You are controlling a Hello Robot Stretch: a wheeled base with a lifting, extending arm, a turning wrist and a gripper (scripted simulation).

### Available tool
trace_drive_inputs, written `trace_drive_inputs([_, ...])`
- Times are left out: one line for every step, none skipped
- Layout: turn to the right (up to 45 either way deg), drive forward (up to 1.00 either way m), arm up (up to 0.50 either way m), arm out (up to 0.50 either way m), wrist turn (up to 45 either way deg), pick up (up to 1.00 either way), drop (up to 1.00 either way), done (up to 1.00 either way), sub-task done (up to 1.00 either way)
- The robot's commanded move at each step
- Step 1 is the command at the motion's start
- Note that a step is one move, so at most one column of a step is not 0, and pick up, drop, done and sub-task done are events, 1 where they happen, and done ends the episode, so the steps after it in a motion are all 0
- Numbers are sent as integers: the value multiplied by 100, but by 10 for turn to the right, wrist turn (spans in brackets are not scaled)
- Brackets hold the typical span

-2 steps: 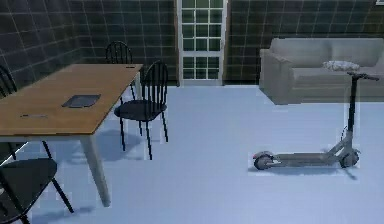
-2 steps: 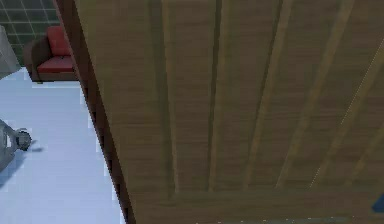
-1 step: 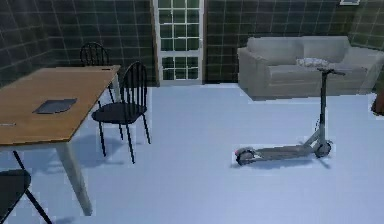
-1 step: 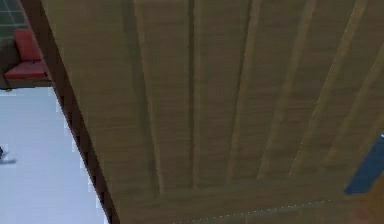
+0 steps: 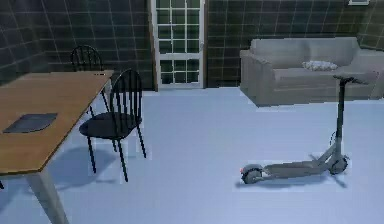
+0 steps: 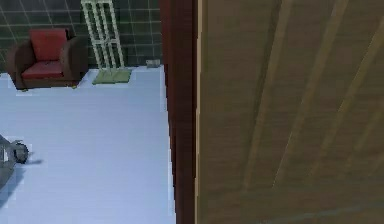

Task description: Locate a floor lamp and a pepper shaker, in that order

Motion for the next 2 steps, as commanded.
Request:
trace_drive_inputs([240, 0, 0, 0, 0, 0, 0, 0, 0])
trace_drive_inputs([0, 65, 0, 0, 0, 0, 0, 0, 0])
